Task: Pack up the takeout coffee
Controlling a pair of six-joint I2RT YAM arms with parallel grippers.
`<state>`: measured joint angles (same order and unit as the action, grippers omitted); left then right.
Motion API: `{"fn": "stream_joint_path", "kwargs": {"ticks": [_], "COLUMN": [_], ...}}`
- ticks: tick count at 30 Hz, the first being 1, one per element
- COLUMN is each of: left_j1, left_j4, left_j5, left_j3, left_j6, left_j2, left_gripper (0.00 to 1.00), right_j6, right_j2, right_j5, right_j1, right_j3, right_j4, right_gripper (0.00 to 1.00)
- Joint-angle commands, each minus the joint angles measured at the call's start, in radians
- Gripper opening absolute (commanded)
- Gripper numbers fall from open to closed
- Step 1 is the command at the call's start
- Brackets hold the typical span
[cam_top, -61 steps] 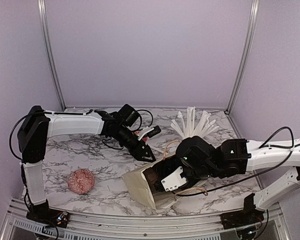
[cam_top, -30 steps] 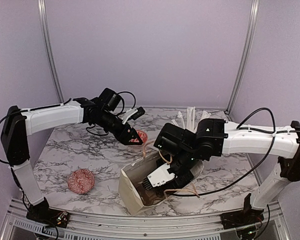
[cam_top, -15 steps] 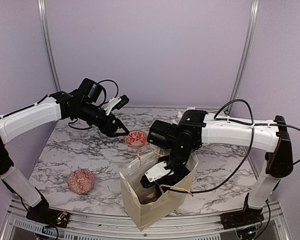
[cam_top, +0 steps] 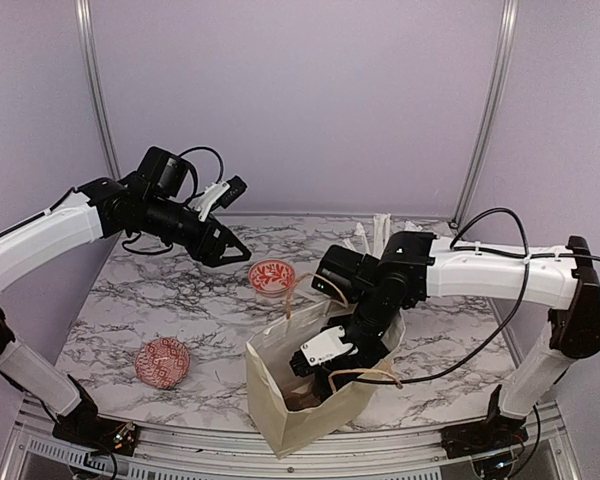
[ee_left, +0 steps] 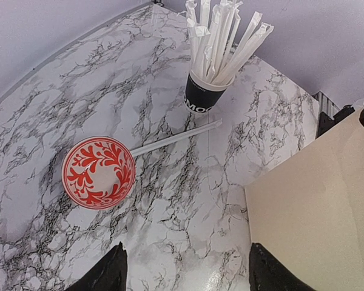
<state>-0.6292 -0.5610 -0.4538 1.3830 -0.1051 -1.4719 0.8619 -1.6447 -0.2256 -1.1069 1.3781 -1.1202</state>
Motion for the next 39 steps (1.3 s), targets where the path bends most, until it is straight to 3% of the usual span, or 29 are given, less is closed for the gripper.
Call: {"fn": "stream_joint_path", "kwargs": {"ticks": [1, 7, 10, 18, 29, 39], "left_j1": [0.002, 0.002, 0.0, -0.029, -0.211, -0.224], "left_j4": [-0.054, -0.106, -0.138, -0.171, -0.095, -0.031], "left_j5": [0.009, -0.012, -0.067, -0.21, -0.107, -0.045], "left_j3": [0.034, 0.075, 0.097, 0.125, 0.157, 0.193], "left_j6": [0.009, 0.002, 0.004, 0.014, 0.061, 0.059], "left_j2": [0.031, 0.033, 0.056, 0.175, 0.128, 0.066], "left_gripper": [0.7, 0.72, 0.75, 0.83, 0.83, 0.8], "right_j6": [-0.022, 0.014, 0.018, 0.011, 0.046, 0.074], "right_j2": [-0.035, -0.047, -0.076, -0.105, -0.092, -0.003], "right_j5": [0.084, -0.07, -0.106, -0.164, -0.198, -0.13], "right_j1": [-0.002, 0.014, 0.023, 0.05, 0.051, 0.051], "right_j3": [-0.016, 0.176, 0.251, 0.392, 0.554, 0.737], "right_j4": [0.0, -0.128, -0.182, -0.226, -0.253, -0.253], "right_gripper": [0.46, 0.77, 0.83, 0.87, 0.87, 0.81]}}
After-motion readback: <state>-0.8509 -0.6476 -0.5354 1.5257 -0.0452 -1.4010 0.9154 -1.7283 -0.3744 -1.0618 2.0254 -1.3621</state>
